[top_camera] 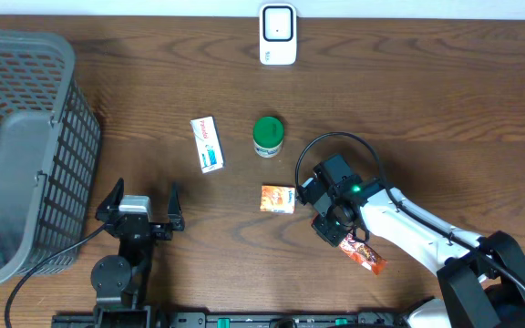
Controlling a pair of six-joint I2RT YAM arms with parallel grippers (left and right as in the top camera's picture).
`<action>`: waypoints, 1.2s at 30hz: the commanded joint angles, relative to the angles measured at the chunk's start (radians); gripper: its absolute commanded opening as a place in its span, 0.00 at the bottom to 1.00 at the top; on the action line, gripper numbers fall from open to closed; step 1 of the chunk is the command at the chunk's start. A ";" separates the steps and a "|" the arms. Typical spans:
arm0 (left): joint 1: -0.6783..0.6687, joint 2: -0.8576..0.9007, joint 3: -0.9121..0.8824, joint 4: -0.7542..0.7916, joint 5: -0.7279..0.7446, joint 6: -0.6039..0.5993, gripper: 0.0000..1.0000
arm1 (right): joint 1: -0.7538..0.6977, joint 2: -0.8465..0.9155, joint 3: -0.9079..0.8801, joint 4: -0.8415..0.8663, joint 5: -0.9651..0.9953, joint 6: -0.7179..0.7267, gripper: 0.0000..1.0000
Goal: Scan the item barcode
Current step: 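Grasp the chocolate bar with the right gripper and lift it upright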
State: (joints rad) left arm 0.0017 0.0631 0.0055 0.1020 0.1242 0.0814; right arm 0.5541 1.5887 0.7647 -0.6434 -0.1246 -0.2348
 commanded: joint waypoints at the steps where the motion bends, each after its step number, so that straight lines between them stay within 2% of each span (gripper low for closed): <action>1: -0.001 -0.006 -0.001 0.003 -0.009 -0.005 0.96 | 0.005 0.025 -0.023 0.002 -0.072 0.017 0.21; 6: -0.001 -0.006 -0.001 0.003 -0.009 -0.005 0.96 | 0.003 -0.004 0.012 -0.025 -0.237 0.003 0.18; 14: -0.001 -0.006 -0.001 0.003 -0.009 -0.005 0.96 | -0.011 -0.047 0.060 -0.067 -0.633 -0.146 0.20; 20: -0.001 -0.006 -0.001 0.003 -0.009 -0.005 0.96 | -0.048 -0.045 0.056 -0.059 -0.736 -0.204 0.17; 25: -0.001 -0.006 -0.001 0.003 -0.009 -0.005 0.96 | -0.121 -0.044 0.056 0.028 -0.829 -0.220 0.15; 28: -0.001 -0.006 -0.001 0.003 -0.009 -0.005 0.96 | -0.180 -0.044 0.056 0.128 -0.954 -0.219 0.13; 32: -0.001 -0.006 -0.001 0.003 -0.009 -0.005 0.96 | -0.253 -0.044 0.056 0.261 -1.073 -0.163 0.10; 36: -0.001 -0.007 -0.001 0.003 -0.009 -0.005 0.96 | -0.303 -0.044 0.056 0.312 -1.090 -0.136 0.08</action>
State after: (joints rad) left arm 0.0017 0.0631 0.0055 0.1020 0.1242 0.0814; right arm 0.2794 1.5574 0.8085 -0.3412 -1.1137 -0.4007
